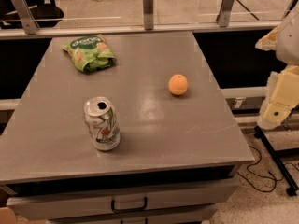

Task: Move green rice chip bag near orange

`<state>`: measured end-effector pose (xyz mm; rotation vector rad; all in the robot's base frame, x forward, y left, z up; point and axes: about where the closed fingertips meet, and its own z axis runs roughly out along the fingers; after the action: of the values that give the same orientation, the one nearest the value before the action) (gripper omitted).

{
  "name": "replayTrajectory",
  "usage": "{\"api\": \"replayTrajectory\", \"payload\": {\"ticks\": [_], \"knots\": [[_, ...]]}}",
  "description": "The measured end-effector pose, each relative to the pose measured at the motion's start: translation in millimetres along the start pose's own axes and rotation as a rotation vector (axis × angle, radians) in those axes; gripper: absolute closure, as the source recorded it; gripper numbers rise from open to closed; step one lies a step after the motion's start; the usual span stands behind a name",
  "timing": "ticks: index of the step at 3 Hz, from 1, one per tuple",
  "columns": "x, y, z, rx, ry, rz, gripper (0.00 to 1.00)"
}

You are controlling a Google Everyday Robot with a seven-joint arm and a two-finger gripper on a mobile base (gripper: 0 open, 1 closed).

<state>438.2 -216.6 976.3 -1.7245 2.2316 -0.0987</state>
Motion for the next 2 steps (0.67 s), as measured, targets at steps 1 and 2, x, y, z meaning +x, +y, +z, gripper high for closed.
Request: {"api": "replayTrajectory", "payload": {"ticks": [1, 2], "knots": [[0, 0, 0, 0.000, 0.000, 0.000, 0.00], [-39, -30, 13, 0.027, -0.076, -0.062, 0.00]]}}
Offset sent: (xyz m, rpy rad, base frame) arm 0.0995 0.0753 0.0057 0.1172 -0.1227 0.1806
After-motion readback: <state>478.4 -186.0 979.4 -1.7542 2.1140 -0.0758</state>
